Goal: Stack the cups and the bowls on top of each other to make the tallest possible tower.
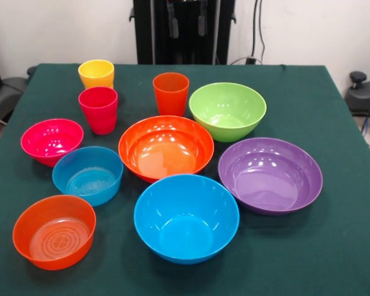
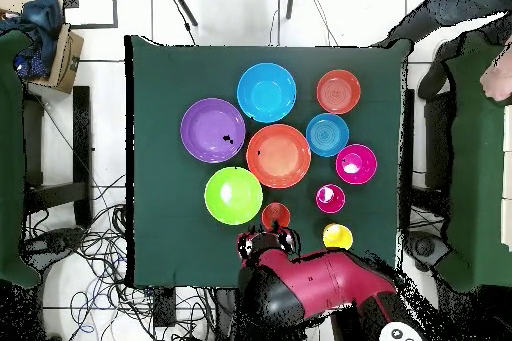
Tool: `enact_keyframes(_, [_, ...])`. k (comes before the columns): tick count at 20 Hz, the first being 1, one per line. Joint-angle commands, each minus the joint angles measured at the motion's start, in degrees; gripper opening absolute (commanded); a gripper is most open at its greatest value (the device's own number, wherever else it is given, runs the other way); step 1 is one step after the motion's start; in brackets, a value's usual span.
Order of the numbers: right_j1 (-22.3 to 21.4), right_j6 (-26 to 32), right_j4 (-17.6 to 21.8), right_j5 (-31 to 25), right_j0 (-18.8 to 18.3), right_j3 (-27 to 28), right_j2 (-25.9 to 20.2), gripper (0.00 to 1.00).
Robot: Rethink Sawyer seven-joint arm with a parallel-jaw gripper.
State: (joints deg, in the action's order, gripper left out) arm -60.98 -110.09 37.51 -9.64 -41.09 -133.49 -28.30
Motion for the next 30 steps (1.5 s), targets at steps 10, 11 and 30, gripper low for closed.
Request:
enact_keyframes(10, [-3.25,-1.51,-9.86,-13.5,-0.19,0.33,2.97,1.0])
enact_keyframes(11, [-3.67,-0.93,-10.09,-13.62,-0.85,-0.01,2.73,1.0])
enact_keyframes(30, [-2.72,11.57,-7.68,-15.56,-26.6,1.38,-8.93,1.0])
